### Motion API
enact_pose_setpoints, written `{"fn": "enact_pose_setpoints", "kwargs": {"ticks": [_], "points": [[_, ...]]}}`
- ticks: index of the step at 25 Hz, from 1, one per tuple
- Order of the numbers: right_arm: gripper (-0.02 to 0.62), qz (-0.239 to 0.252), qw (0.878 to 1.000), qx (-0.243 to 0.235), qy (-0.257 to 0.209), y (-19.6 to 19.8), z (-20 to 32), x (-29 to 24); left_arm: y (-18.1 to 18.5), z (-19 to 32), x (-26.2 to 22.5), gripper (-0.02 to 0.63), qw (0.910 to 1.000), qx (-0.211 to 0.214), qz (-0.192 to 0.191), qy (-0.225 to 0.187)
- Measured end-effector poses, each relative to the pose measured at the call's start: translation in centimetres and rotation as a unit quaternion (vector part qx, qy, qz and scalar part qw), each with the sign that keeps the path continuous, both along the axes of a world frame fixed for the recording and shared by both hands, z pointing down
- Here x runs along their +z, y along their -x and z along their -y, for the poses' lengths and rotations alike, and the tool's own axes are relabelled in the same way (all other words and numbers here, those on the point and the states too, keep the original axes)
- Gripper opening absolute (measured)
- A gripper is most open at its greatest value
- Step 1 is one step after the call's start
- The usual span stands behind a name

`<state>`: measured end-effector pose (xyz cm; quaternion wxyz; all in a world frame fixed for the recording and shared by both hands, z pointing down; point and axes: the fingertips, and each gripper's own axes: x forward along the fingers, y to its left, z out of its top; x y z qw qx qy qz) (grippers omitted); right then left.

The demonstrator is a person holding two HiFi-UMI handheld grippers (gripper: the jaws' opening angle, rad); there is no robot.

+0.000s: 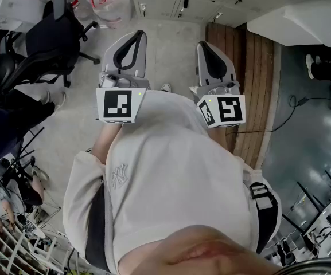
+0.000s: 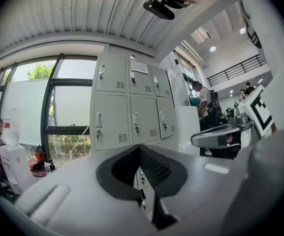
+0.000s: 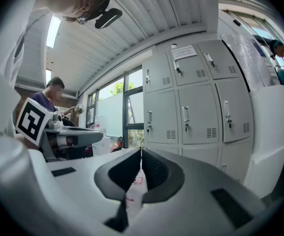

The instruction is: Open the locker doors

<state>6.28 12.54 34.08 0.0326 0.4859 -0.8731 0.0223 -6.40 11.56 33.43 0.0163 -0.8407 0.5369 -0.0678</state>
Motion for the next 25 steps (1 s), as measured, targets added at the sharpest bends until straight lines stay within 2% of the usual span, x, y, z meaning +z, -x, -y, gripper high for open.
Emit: {"fn": "enact_pose_setpoints", "kwargs": {"ticks": [16,25], "points": [[0.014,0.003,1.000,-0.015,-0.001,-4.9,-0.3,0.7,-5.8,0.1,0.2,0.000,1.0000,-0.002,0.003,-0.001],[0.015,0.024,0.999,-0.021,-0.010,-5.7,0.1,0.4,-6.3,0.6,-0.4,0.000,0.9999,-0.003,0.012,-0.007]]}}
